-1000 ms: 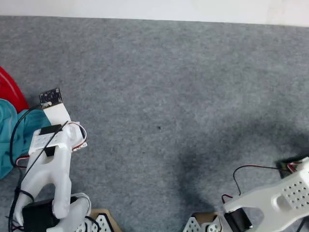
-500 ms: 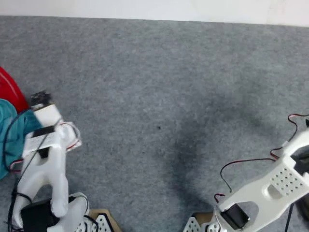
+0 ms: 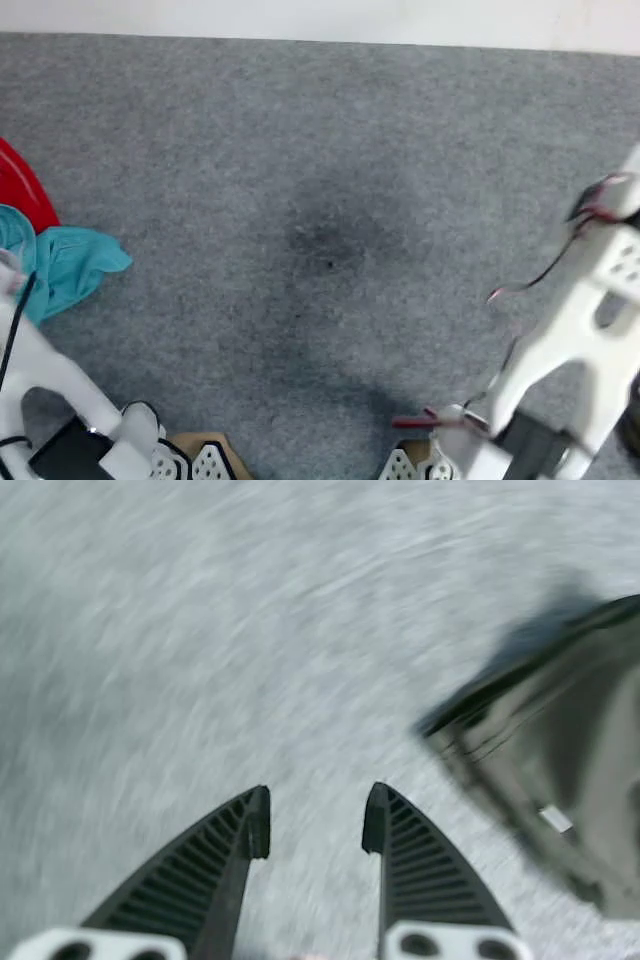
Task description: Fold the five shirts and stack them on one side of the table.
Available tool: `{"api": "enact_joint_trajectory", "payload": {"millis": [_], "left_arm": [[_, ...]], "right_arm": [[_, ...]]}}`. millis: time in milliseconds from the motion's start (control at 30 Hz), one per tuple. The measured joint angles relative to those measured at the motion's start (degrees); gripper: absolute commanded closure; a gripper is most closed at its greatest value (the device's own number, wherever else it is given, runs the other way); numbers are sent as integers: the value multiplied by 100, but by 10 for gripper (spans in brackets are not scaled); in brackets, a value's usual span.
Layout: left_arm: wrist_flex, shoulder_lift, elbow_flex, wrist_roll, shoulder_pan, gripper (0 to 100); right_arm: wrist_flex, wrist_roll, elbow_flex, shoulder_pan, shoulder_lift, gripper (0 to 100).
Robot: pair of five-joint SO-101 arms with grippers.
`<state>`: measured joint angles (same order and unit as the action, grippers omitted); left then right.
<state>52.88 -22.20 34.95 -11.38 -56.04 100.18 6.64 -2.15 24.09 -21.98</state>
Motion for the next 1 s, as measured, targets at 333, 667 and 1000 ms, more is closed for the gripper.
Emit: {"api": "enact_joint_trajectory", "payload": {"millis": [333, 667, 1000], "left_arm": [[9, 897, -1600, 88, -492, 856], [1495, 4325, -5969, 105, 132, 856], [1802, 7719, -10031, 123, 510, 856]], "right_arm": [[-1415, -26, 3138, -1284, -1301, 841], [-1644, -26, 3604, -1319, -1530, 841], [-1662, -26, 3604, -1319, -1530, 841]]}}
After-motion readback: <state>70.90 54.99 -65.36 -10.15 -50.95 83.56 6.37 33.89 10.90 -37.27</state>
